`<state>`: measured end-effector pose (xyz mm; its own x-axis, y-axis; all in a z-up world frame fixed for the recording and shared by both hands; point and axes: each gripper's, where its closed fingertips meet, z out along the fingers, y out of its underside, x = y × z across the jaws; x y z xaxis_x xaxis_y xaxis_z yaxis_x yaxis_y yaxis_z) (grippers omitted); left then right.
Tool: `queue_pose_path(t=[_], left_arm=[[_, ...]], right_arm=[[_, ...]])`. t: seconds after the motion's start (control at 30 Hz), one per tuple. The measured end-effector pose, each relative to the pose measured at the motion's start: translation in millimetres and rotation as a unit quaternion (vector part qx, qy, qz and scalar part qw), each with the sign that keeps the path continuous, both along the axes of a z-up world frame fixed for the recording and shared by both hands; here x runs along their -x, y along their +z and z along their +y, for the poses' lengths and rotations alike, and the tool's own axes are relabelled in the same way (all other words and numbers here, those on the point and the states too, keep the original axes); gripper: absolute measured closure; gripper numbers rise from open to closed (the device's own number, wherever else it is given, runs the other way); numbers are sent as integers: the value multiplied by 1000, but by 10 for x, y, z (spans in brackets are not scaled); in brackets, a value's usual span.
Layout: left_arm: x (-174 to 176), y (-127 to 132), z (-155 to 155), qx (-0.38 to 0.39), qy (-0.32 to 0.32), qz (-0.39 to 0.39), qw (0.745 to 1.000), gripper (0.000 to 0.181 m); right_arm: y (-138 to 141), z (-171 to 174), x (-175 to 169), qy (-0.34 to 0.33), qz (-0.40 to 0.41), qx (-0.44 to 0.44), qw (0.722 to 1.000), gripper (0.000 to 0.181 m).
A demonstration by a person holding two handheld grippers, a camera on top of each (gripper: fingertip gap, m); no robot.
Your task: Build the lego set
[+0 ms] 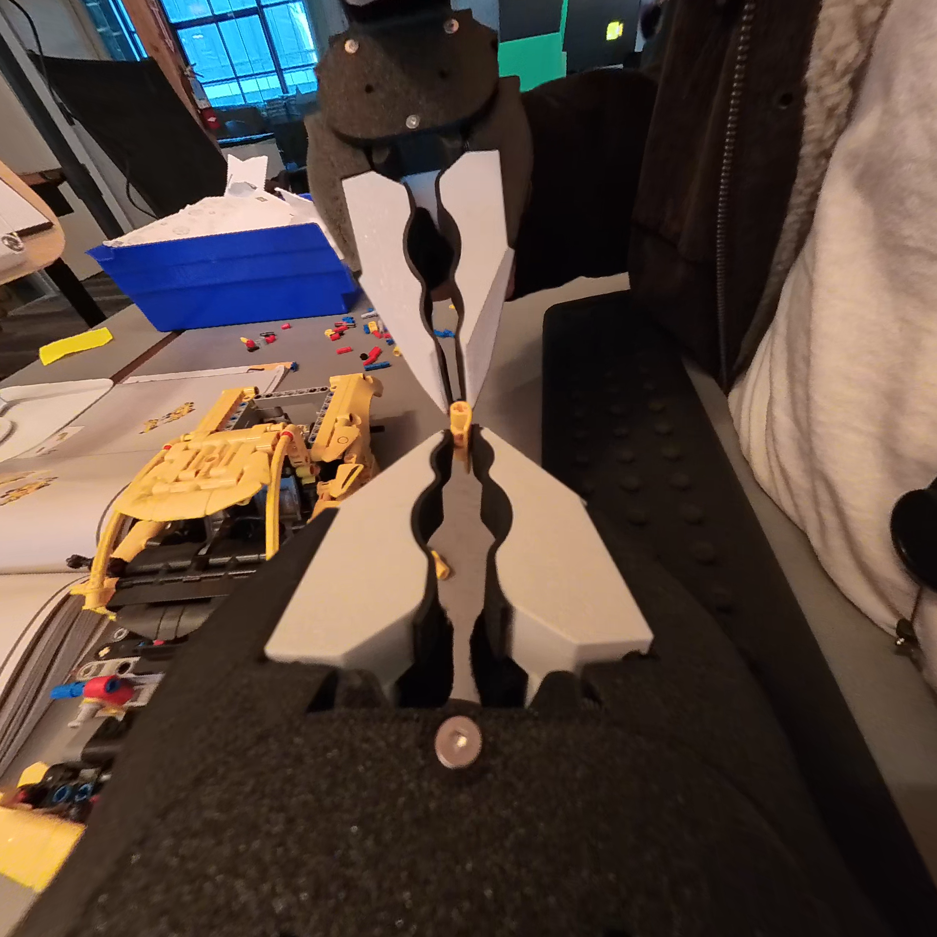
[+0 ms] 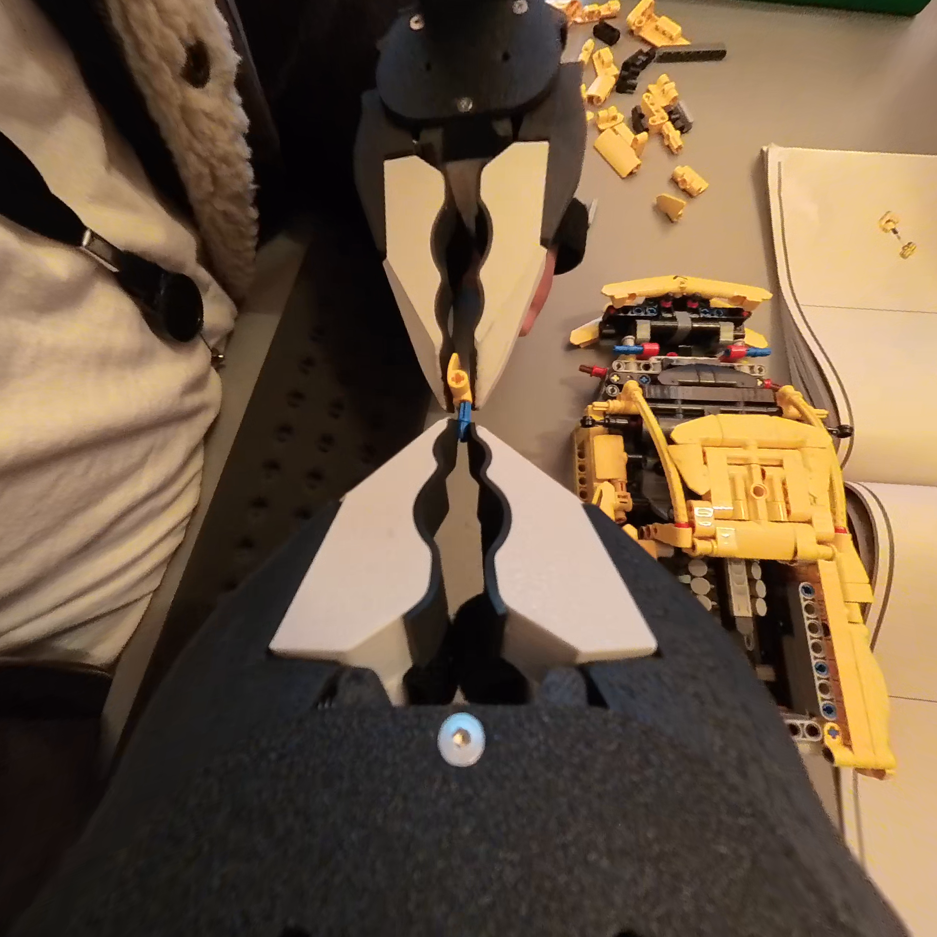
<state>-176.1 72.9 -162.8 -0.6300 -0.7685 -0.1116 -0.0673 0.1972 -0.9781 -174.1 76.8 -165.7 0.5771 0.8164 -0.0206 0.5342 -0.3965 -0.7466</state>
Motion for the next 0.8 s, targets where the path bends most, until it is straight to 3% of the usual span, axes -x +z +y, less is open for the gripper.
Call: queue_pose_path(t=[0.37,0.63,0.8], left_arm=[[26,-94,-51,-4,-15,34,999,174],[44,-3,-23,78,-28,77,994,174],[48,124,25,120,-27,65,990,175]], right_arm=[[-100,-45,22,31,-59,12,998,178],[-20,16,39,36,-95,-71,992,178],[101,72,51,12,-64,-98,993,178]])
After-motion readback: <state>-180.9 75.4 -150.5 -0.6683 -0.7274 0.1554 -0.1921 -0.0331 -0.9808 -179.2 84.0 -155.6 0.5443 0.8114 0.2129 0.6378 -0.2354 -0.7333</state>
